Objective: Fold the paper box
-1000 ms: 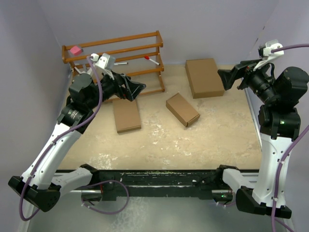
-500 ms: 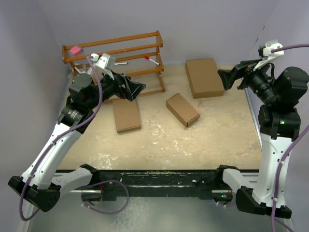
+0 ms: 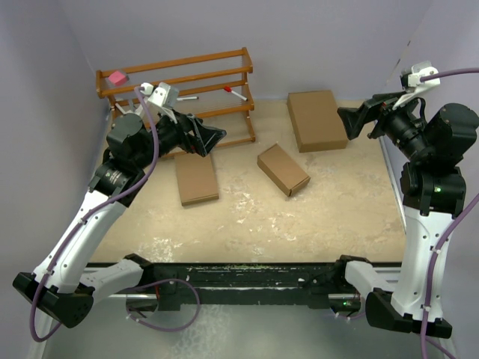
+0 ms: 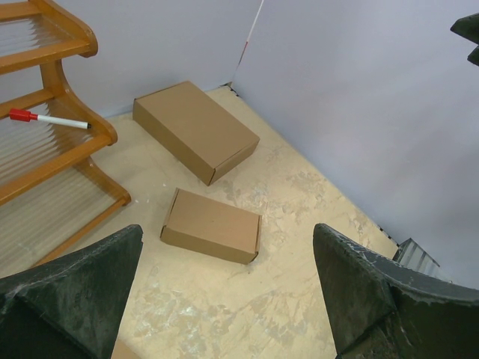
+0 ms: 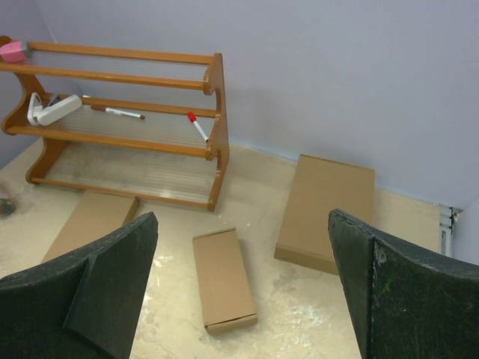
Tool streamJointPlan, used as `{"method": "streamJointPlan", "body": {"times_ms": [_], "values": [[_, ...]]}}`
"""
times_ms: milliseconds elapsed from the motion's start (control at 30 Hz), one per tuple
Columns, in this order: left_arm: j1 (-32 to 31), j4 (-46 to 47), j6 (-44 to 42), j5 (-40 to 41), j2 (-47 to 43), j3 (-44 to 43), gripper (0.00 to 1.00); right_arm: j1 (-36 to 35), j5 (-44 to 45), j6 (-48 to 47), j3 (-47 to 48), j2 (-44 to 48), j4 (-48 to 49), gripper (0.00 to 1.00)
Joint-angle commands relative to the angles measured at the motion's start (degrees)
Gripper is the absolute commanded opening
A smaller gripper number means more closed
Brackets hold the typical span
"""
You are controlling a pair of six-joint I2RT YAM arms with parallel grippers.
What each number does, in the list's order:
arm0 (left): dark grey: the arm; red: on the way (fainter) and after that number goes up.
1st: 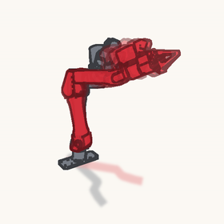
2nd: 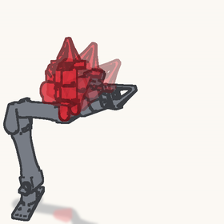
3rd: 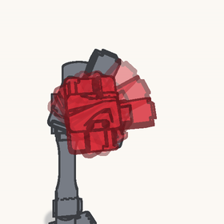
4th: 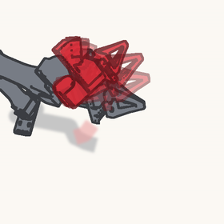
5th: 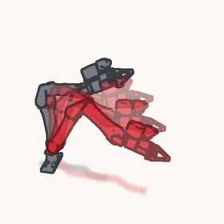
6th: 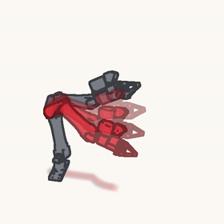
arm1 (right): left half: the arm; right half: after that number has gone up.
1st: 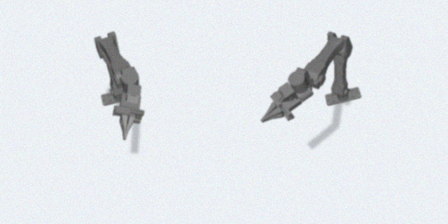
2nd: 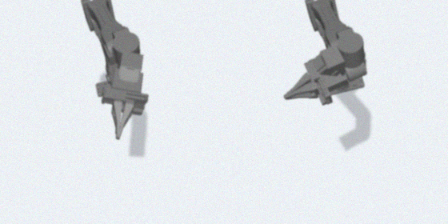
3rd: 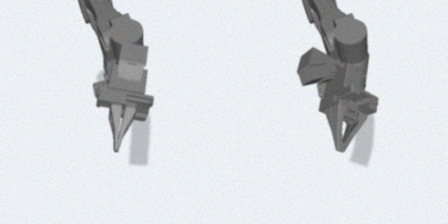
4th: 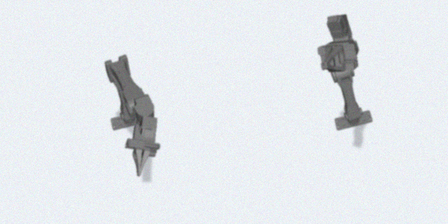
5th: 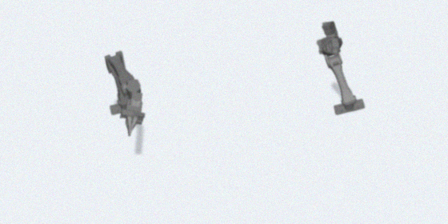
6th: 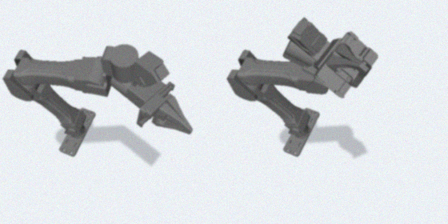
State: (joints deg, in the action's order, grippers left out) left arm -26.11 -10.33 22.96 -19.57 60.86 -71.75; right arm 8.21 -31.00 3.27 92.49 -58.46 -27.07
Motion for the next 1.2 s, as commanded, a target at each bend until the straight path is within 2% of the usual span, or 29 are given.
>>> {"method": "streamJointPlan", "body": {"times_ms": [0,400,467,533,567,600,700,767,900,967,1033,1167], "values": [[0.2,2.6,-0.3,-0.6,-0.6,-0.7,0.98,0.2,-0.1,-0.1,0.1,0.8,2.2,1.0],[0.2,3.2,0.3,-1.0,-0.3,-0.2,0.98,0.2,-0.8,0.0,-0.6,0.9,2.4,1.0],[0.2,5.9,2.3,-5.7,0.9,1.0,0.98,0.2,-3.2,1.6,-1.8,1.1,5.1,1.0],[0.1,8.1,5.5,-10.9,3.6,0.9,0.98,0.2,-10.5,4.1,-4.4,1.6,7.6,1.0],[0.1,7.5,5.6,-11.6,4.2,0.2,0.98,0.2,-11.5,4.4,-4.8,1.7,7.7,1.0],[0.1,5.9,4.7,-11.2,3.8,-0.7,0.98,0.2,-9.9,3.8,-4.1,1.7,6.8,1.0],[0.2,0.5,-1.7,0.0,-0.7,-2.0,0.98,0.2,2.6,3.7,0.6,1.1,3.1,1.0],[0.4,-0.4,-3.2,4.8,-2.6,-2.3,0.98,0.2,6.3,4.1,1.1,1.0,2.5,1.0],[0.4,0.8,-1.2,-2.3,-0.9,-2.6,0.98,0.2,4.3,6.6,0.8,0.8,3.4,1.0],[0.4,0.4,-0.7,-2.3,-0.6,-2.3,0.98,0.3,4.6,8.6,2.0,0.6,3.3,1.0],[0.4,0.6,-0.7,-0.9,-1.0,-1.4,0.98,0.3,5.7,5.5,3.4,0.5,1.8,1.0],[0.4,1.4,-0.1,-2.1,-0.8,-1.4,0.98,0.3,7.9,5.9,3.6,0.6,2.8,1.0]]}}
